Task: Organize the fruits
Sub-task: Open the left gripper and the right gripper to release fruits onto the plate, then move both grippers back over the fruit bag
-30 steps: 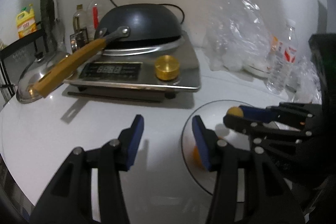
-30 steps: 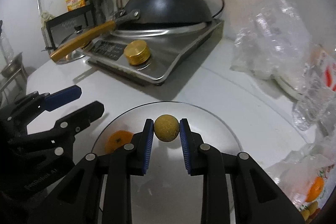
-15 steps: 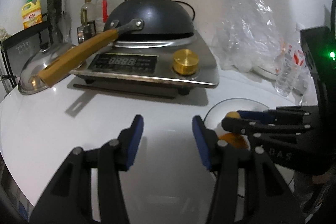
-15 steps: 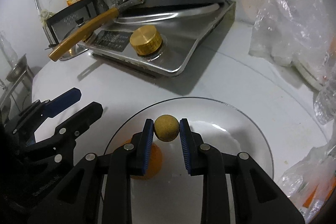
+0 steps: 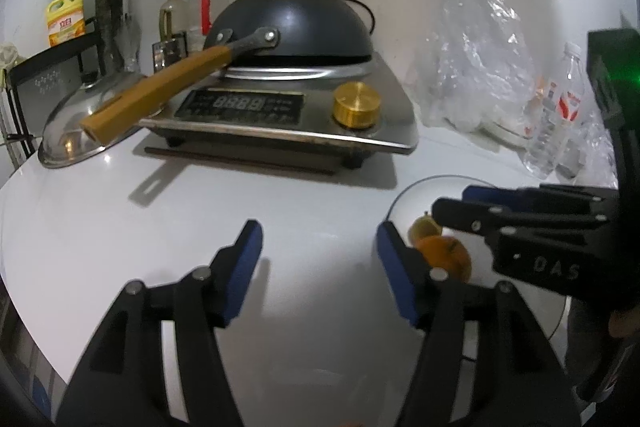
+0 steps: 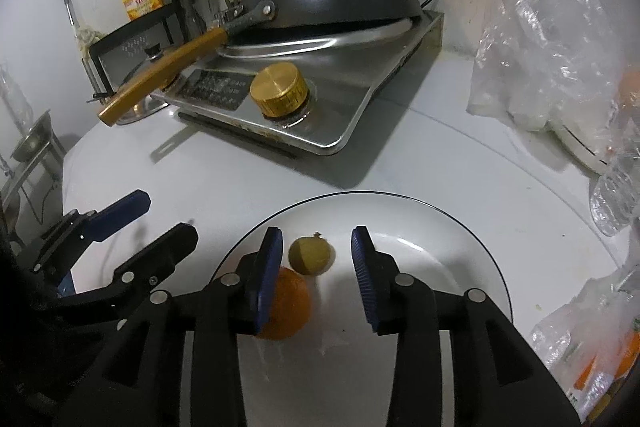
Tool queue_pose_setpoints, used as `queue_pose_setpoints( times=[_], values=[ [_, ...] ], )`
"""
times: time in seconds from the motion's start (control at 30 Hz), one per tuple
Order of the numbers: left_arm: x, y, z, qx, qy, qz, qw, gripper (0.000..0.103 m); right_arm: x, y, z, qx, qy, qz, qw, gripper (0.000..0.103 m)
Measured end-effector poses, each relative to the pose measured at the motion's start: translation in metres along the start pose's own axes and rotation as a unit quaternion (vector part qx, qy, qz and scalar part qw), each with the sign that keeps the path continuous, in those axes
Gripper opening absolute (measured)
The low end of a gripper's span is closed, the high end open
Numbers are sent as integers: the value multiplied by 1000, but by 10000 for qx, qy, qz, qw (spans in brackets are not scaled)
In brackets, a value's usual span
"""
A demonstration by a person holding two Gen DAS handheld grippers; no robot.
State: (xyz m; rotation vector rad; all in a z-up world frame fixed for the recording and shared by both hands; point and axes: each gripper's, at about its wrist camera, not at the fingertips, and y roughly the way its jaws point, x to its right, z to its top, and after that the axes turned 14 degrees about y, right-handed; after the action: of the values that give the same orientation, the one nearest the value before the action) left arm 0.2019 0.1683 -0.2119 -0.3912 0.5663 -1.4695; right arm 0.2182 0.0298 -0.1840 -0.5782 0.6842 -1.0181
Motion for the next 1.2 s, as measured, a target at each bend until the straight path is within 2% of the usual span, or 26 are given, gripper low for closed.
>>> queue_pose_setpoints(
  times=[0.13,0.3,0.37,0.43,0.47,0.67,0.93,1.2],
  values=[
    [5,-7,0,73,19,-74,9999,71,1,-16,-3,157,-71,-47,9998,38],
    [6,-23,2,233,-106,26,9997,71,7,-38,-8,471,-85,-157,9987,40],
    [6,-29,3,270,-128,30,9995,74,12,-50,-10,660,-61,-227,9975,51],
    [10,-35,4,322,-127,-18,9994,91,16,-60,-12,837,-47,-306,9960,63],
    [13,-39,5,353,-115,-57,9993,94,18,-65,-12,907,-34,-334,9953,65],
    [31,-58,11,459,-55,-180,9988,94,29,-95,-20,1154,12,-399,9925,68],
    [56,-79,17,547,62,-36,9985,94,46,-129,-34,1355,44,-547,9893,68],
    [90,-92,22,699,282,-122,9971,94,66,-164,-49,1668,97,-750,9831,68]
  ],
)
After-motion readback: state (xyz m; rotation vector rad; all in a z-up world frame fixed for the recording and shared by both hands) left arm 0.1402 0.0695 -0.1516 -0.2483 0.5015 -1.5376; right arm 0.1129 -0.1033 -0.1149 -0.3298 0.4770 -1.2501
